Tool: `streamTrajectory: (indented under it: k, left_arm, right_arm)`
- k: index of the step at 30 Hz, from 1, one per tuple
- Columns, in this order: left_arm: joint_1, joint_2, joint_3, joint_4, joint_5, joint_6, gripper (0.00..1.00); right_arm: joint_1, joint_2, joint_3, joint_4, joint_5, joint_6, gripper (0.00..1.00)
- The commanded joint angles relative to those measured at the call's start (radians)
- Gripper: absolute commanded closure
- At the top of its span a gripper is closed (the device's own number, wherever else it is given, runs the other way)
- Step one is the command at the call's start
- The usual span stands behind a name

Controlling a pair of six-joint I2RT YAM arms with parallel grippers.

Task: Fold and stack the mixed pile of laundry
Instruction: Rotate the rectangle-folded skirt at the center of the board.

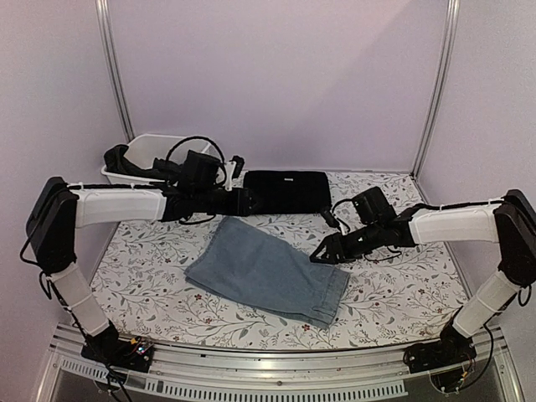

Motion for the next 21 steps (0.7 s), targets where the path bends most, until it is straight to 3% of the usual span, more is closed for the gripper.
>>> streamTrajectory:
  k: [1,11,17,21]
  left_arm:
    - [-0.017,0.174,0.044,0.043,0.08,0.027,0.43]
    - [0.146,0.338,-0.028,0.119,0.058,-0.056,0.43]
    - [0.236,0.438,0.134,0.053,0.108,-0.01,0.39]
    - [0.253,0.402,0.207,0.008,0.152,0.039,0.37]
  right_arm:
    - [-0.021,0.102,0.007,0.08,-0.061,-0.029,0.49]
    - [-0.075,0.194,-0.203,0.199,-0.09,0.006,0.54]
    - [-0.062,0.204,-0.328,0.315,-0.138,0.087,0.56]
    - [-0.014,0.115,-0.293,0.257,-0.144,0.076,0.53]
